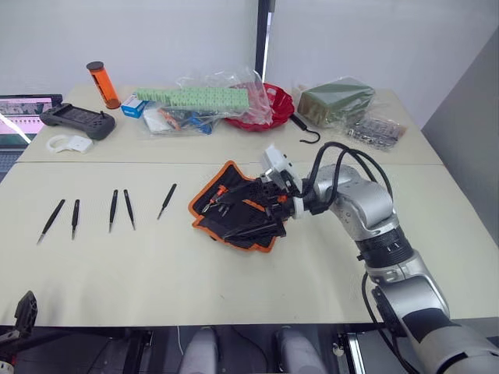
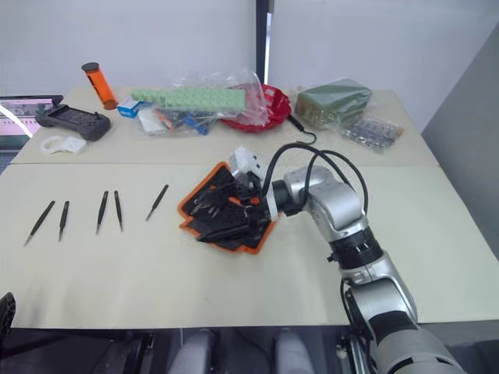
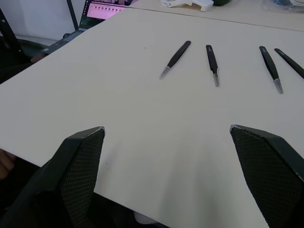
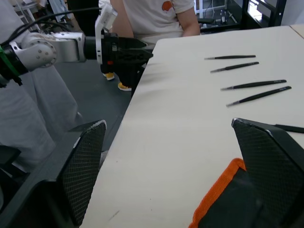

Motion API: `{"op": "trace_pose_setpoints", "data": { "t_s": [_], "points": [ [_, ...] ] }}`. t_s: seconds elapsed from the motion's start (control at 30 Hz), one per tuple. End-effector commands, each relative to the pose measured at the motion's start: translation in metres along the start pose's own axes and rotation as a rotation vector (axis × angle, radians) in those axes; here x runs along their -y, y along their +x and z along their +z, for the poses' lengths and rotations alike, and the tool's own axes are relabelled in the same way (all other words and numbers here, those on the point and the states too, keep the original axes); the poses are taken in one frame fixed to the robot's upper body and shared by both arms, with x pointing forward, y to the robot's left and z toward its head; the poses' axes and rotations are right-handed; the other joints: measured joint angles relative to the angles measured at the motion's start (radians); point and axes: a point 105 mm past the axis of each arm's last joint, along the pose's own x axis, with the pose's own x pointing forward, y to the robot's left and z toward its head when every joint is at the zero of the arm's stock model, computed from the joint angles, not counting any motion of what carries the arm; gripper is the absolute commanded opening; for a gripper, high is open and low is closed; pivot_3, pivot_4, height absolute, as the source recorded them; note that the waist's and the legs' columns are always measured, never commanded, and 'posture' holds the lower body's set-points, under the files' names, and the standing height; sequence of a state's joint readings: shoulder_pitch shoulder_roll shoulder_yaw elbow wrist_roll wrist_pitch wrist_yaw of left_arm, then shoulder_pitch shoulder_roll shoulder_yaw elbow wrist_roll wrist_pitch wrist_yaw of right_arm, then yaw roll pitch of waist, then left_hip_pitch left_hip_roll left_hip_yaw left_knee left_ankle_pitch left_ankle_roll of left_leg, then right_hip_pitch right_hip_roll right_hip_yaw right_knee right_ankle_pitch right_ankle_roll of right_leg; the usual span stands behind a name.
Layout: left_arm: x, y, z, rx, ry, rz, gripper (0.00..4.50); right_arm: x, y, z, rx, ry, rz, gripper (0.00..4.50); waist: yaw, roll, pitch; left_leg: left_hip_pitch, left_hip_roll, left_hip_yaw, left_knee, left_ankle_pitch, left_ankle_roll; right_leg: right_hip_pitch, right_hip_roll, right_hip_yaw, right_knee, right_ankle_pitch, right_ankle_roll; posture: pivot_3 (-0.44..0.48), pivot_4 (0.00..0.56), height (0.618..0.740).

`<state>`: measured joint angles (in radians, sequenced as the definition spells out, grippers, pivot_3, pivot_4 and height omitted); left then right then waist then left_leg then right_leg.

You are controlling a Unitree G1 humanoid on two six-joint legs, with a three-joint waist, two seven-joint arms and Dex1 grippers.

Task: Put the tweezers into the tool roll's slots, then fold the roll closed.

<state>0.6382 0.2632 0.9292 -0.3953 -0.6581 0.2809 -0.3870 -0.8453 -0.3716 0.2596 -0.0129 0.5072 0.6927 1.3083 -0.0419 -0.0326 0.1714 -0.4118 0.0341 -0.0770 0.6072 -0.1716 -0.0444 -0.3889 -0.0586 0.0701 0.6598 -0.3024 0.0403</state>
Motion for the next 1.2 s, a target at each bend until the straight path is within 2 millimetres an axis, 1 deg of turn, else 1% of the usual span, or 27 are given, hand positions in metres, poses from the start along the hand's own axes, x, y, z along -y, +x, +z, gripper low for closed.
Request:
{"op": "trace_pose_setpoints", "data": {
  "t_s": [0.03, 0.13, 0.3, 0.4, 0.53, 0.63, 0.77, 0.87, 0.97, 1.1, 1.2],
  "points": [
    [-0.004, 0.008, 0.015, 0.042, 0.006, -0.005, 4.49, -0.004, -0.003, 0.018, 0.038, -0.036, -0.014, 4.5, 0.001, 0.0, 0.0, 0.0, 0.0, 0.0, 0.0, 0.0, 0.0, 0.0, 0.0, 0.0, 0.0, 0.0, 0.0, 0.0, 0.15, 0.74],
    [-0.005, 0.023, 0.019, 0.039, 0.027, -0.047, 4.49, -0.003, -0.006, 0.021, 0.047, -0.019, -0.046, 4.5, 0.002, 0.0, 0.0, 0.0, 0.0, 0.0, 0.0, 0.0, 0.0, 0.0, 0.0, 0.0, 0.0, 0.0, 0.0, 0.0, 0.15, 0.74],
    [-0.006, 0.056, 0.028, -0.004, 0.088, -0.113, 4.49, -0.004, -0.01, 0.024, 0.049, -0.028, -0.101, 4.5, 0.0, 0.0, 0.0, -0.001, 0.0, 0.0, 0.0, 0.0, 0.0, -0.001, 0.0, 0.0, 0.001, 0.0, 0.0, 0.0, 0.15, 0.74],
    [-0.013, 0.08, 0.025, -0.082, 0.101, -0.106, 4.49, -0.006, -0.009, 0.024, 0.047, -0.033, -0.12, 4.5, 0.0, 0.001, 0.0, -0.001, 0.0, 0.0, -0.001, 0.0, 0.0, -0.001, 0.0, 0.0, 0.002, 0.0, 0.0, 0.0, 0.15, 0.74],
    [-0.019, 0.103, 0.023, -0.119, 0.172, -0.118, 4.49, -0.007, -0.011, 0.026, 0.051, -0.043, -0.152, 4.5, -0.005, 0.0, 0.0, -0.001, 0.0, 0.0, -0.001, 0.0, 0.0, -0.002, 0.001, 0.0, 0.003, 0.0, 0.0, 0.0, 0.15, 0.74],
    [-0.021, 0.118, 0.02, -0.141, 0.191, -0.135, 4.49, -0.006, -0.014, 0.025, 0.048, -0.049, -0.183, 4.5, -0.004, 0.0, 0.0, -0.001, 0.0, 0.0, -0.002, 0.0, 0.0, -0.004, 0.001, 0.0, 0.003, 0.0, 0.0, 0.0, 0.15, 0.74],
    [-0.014, 0.141, 0.022, -0.133, 0.183, -0.185, 4.49, -0.004, -0.017, 0.024, 0.04, -0.058, -0.218, 4.5, -0.001, 0.0, 0.0, -0.003, 0.001, 0.0, -0.002, 0.0, 0.0, -0.005, 0.001, -0.001, 0.004, 0.0, 0.0, 0.0, 0.15, 0.74],
    [-0.008, 0.151, 0.02, -0.139, 0.185, -0.22, 4.49, -0.004, -0.019, 0.023, 0.039, -0.059, -0.229, 4.5, -0.001, 0.0, 0.0, -0.003, 0.0, 0.0, -0.002, 0.0, 0.0, -0.005, 0.0, -0.001, 0.004, 0.0, 0.0, 0.0, 0.15, 0.74],
    [0.004, 0.163, 0.017, -0.144, 0.132, -0.297, 4.49, -0.004, -0.02, 0.022, 0.03, -0.064, -0.241, 4.5, 0.002, 0.0, 0.0, -0.003, 0.0, 0.0, -0.002, 0.0, 0.0, -0.005, 0.0, -0.001, 0.004, 0.001, 0.0, 0.0, 0.15, 0.74],
    [0.006, 0.175, 0.014, -0.162, 0.157, -0.299, 4.49, -0.007, -0.022, 0.021, 0.021, -0.059, -0.242, 4.5, 0.001, 0.0, 0.0, -0.003, 0.0, -0.001, -0.001, 0.0, 0.0, -0.005, 0.0, -0.002, 0.005, 0.001, 0.0, 0.0, 0.15, 0.74],
    [0.012, 0.182, 0.011, -0.177, 0.163, -0.322, 4.49, -0.008, -0.022, 0.019, 0.005, -0.061, -0.247, 4.5, 0.001, 0.0, 0.0, -0.003, 0.0, -0.001, -0.001, 0.0, 0.0, -0.005, 0.0, -0.002, 0.005, 0.001, 0.001, 0.0, 0.15, 0.74]
  ]
}}
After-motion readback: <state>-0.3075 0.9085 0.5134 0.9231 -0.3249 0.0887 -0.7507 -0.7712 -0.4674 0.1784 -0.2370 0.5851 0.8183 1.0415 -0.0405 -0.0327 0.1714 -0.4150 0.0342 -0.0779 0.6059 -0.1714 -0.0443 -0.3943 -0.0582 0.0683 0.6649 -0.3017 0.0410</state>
